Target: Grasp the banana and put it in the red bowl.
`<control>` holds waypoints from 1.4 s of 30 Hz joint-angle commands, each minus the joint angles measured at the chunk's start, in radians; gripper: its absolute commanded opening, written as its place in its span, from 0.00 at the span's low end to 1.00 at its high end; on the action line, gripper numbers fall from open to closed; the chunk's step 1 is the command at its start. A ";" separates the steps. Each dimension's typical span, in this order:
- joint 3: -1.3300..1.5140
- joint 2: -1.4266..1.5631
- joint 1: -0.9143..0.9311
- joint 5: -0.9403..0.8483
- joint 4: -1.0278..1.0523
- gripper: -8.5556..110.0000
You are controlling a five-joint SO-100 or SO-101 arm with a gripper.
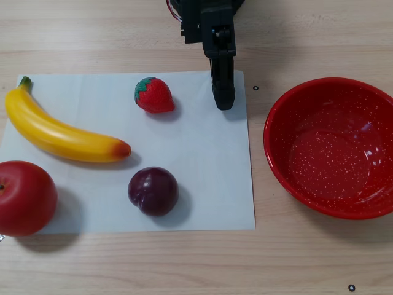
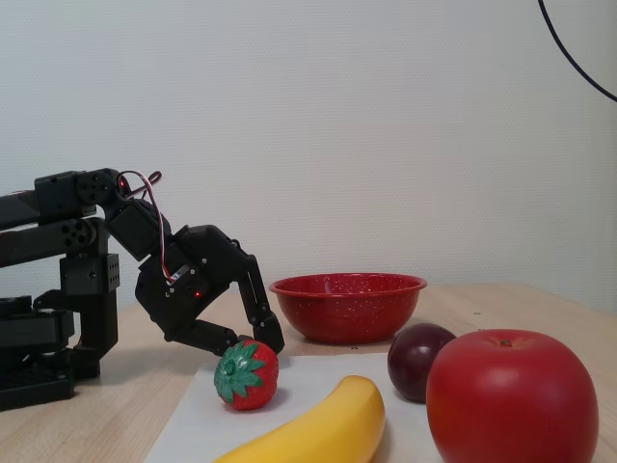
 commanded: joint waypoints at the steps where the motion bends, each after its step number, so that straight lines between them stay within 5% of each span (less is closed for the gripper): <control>1: 0.005 -0.006 0.018 0.049 0.012 0.07; 22: -0.087 -0.120 -0.029 0.127 0.037 0.07; 42: -0.666 -0.433 -0.115 0.233 0.400 0.07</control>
